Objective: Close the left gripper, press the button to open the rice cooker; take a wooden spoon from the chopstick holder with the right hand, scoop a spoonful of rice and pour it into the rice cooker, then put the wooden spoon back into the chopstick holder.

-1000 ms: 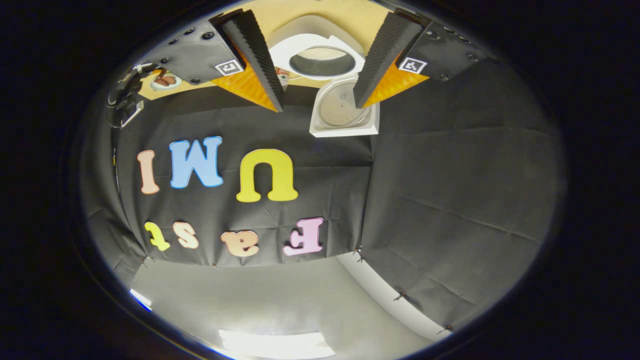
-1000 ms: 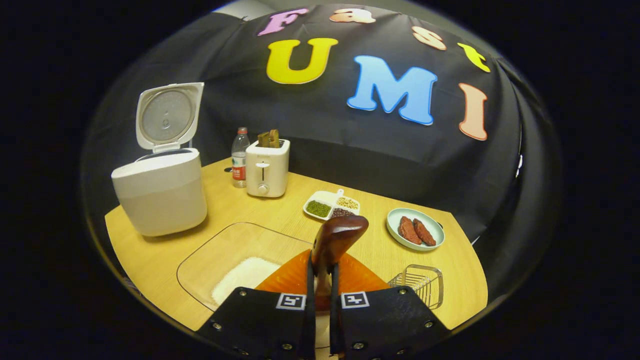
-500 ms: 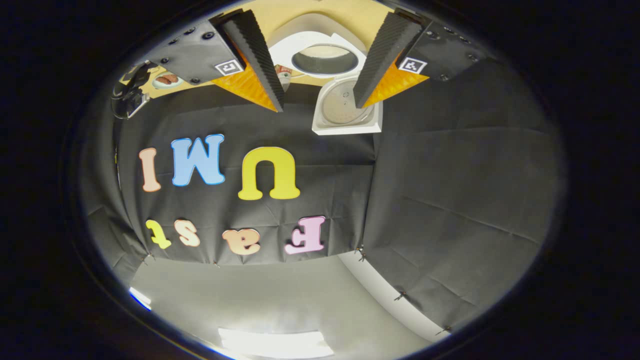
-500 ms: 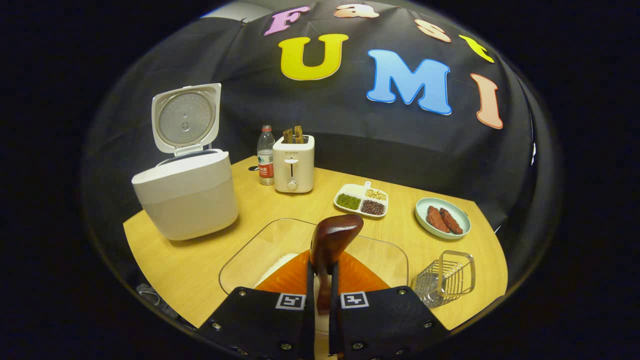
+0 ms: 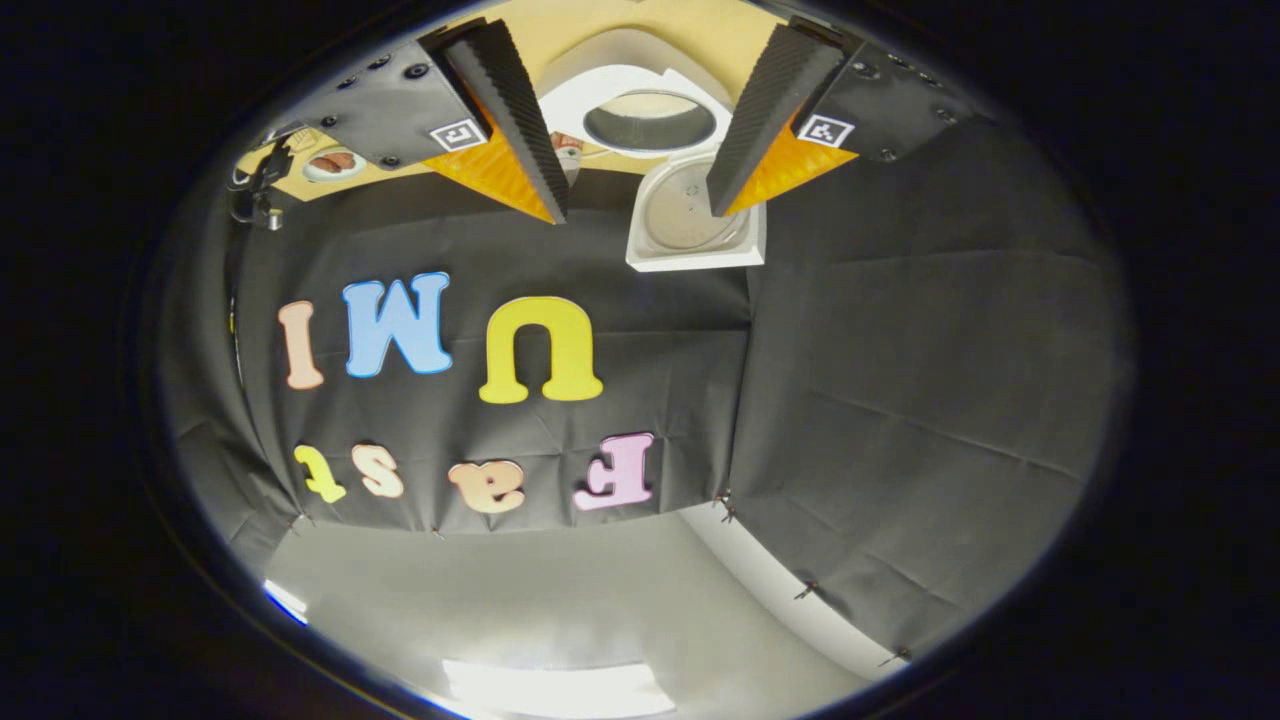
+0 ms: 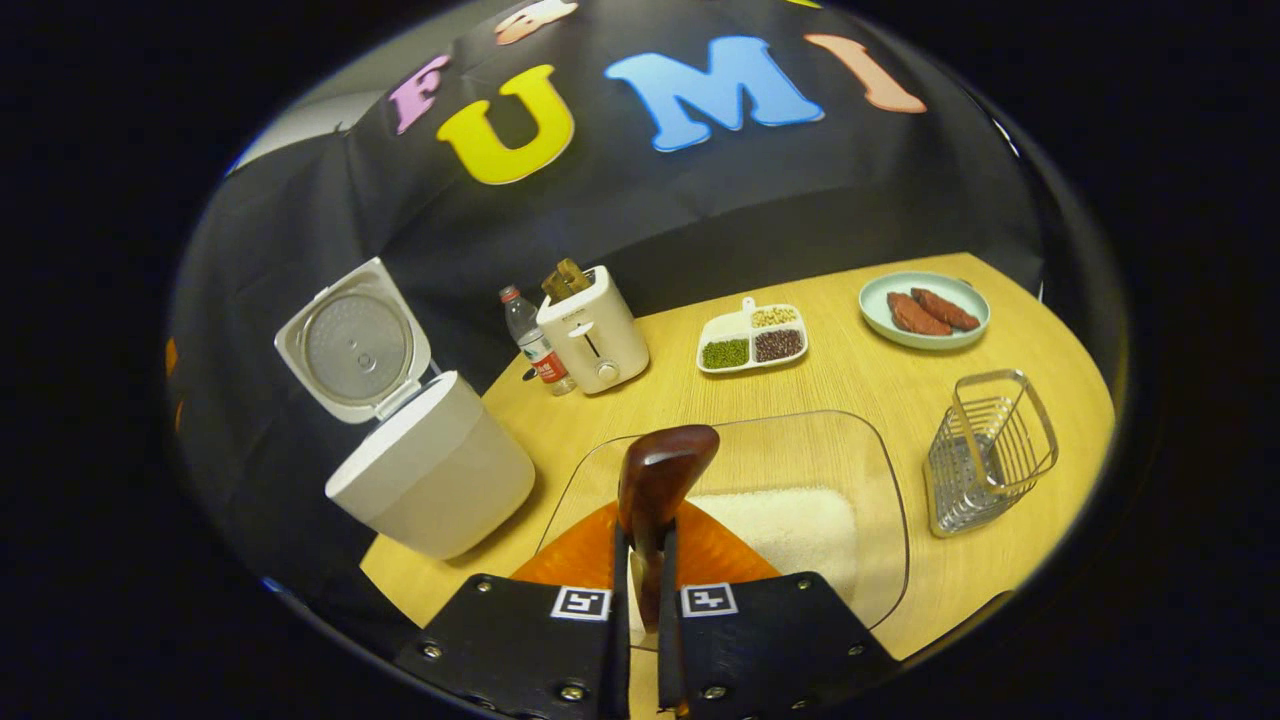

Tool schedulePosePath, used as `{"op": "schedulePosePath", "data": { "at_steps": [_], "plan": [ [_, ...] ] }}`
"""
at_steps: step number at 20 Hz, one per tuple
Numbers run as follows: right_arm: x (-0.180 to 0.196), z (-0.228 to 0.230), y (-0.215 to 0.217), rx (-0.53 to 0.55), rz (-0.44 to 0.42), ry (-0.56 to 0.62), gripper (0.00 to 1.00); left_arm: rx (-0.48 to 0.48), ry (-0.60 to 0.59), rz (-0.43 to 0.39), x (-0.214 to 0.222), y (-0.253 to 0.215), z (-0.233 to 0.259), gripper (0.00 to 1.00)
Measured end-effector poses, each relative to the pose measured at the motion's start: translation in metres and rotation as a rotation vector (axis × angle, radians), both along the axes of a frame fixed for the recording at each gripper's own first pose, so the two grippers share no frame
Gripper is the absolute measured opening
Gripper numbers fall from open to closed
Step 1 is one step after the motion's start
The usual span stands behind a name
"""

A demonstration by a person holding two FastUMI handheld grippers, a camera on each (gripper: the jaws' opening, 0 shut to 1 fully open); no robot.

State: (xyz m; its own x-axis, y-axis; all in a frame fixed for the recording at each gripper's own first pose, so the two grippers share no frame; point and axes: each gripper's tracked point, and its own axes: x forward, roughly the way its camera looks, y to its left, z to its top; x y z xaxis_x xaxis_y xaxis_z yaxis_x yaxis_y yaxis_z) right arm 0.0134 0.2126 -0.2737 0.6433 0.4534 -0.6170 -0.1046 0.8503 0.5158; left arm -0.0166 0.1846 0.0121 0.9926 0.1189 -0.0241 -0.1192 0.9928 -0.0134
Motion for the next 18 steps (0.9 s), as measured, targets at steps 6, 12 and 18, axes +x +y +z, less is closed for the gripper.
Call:
{"op": "schedulePosePath", "data": {
  "at_steps": [6,12,18],
  "plan": [
    [0.004,-0.019,-0.024,0.296,-0.219,0.214,0.12,0.015,0.002,-0.007,-0.002,-0.012,0.004,0.95],
    [0.019,-0.012,-0.069,0.354,-0.308,0.211,0.12,0.006,0.009,0.002,-0.001,-0.017,0.001,0.99],
    [0.047,0.022,-0.091,0.539,-0.382,0.200,0.12,-0.014,0.009,0.015,-0.005,-0.020,-0.004,0.97]
  ]
}}
